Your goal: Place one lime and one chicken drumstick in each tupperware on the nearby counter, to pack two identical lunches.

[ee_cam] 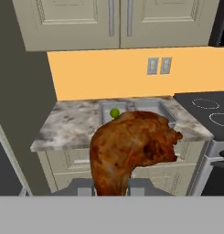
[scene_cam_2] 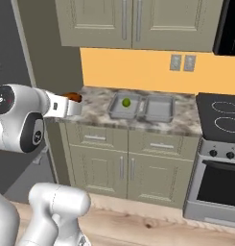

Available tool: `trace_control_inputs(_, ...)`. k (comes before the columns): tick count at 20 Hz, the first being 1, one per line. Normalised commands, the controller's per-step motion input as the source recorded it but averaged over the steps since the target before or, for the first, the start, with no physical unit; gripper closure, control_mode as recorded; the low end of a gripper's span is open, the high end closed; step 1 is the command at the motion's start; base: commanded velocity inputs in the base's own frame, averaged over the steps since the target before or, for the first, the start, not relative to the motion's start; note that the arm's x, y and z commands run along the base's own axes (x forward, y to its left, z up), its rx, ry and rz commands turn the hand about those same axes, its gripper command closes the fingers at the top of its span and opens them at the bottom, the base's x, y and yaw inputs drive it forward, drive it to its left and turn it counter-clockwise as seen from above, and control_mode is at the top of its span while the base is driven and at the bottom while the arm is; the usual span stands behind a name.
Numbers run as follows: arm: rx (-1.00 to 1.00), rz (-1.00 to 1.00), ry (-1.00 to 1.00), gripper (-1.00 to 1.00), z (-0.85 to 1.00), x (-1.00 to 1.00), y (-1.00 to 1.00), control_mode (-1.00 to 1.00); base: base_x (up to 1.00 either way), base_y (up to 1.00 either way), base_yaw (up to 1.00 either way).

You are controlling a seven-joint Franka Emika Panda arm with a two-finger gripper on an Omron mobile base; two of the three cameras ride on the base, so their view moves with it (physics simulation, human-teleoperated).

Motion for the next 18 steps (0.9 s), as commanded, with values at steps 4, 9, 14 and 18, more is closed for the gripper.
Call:
trace_control_inputs(4,0.00,0.00,0.00,1.00,0.00,0.00,0.00,1.00,0.66,-0.41,0.00)
trace_control_inputs(9,0.00,0.00,0.00,1.00,0.00,0.00,0.00,1.00,0.55,-0.38,0.00)
trace_control_inputs(14,0.00,0.00,0.00,1.00,0.00,0.00,0.00,1.00,0.52,-0.32,0.00)
trace_control_inputs(18,0.00,0.00,0.00,1.00,0.00,0.00,0.00,1.00,0.56,-0.26,0.00)
